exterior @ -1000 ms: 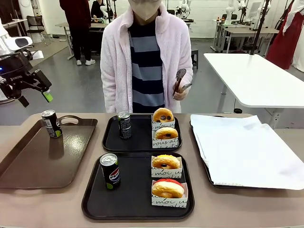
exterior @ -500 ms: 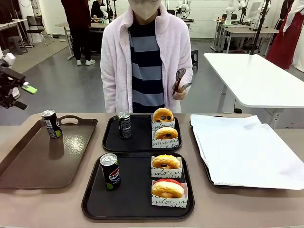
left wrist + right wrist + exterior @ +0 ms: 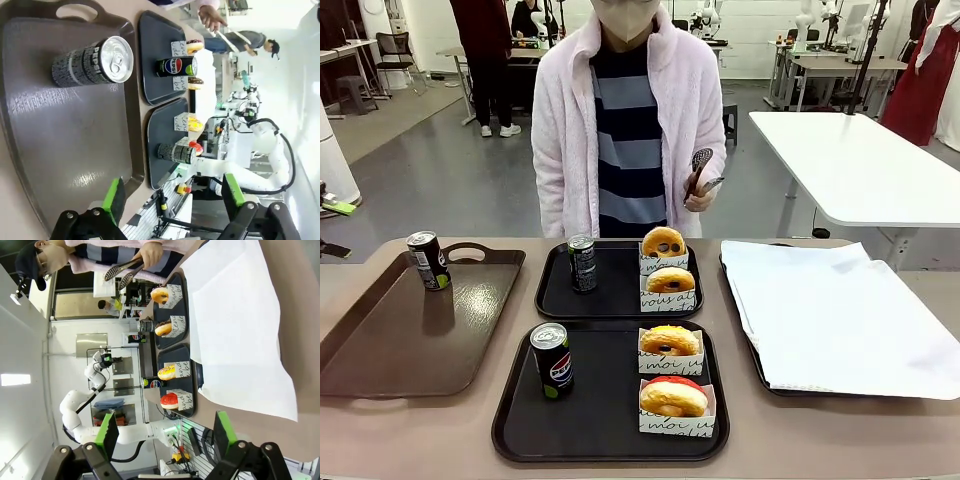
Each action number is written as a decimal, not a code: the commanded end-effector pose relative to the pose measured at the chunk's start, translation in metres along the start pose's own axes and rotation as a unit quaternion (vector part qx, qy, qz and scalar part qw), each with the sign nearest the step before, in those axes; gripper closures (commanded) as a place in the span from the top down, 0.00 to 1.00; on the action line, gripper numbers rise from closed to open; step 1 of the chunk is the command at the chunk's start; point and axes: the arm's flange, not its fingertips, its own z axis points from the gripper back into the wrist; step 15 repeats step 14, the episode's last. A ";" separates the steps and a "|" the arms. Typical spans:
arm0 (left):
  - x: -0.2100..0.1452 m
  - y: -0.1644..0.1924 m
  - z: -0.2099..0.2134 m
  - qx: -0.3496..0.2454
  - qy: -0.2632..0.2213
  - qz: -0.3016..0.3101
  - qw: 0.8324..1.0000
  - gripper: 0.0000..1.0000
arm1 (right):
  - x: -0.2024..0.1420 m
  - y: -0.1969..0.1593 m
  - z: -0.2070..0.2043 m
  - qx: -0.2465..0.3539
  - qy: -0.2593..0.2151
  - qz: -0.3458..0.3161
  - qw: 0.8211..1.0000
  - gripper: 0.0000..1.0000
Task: Set up donuts and drinks on trays.
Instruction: Pick up one Pepsi coke from the Handle tray and place it on the Flat Tray without a Pepsi coke.
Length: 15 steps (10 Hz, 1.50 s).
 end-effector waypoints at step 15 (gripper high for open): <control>-0.019 -0.001 0.040 -0.019 -0.039 0.004 0.999 1.00 | 0.001 0.001 0.000 0.010 -0.004 0.006 1.000 1.00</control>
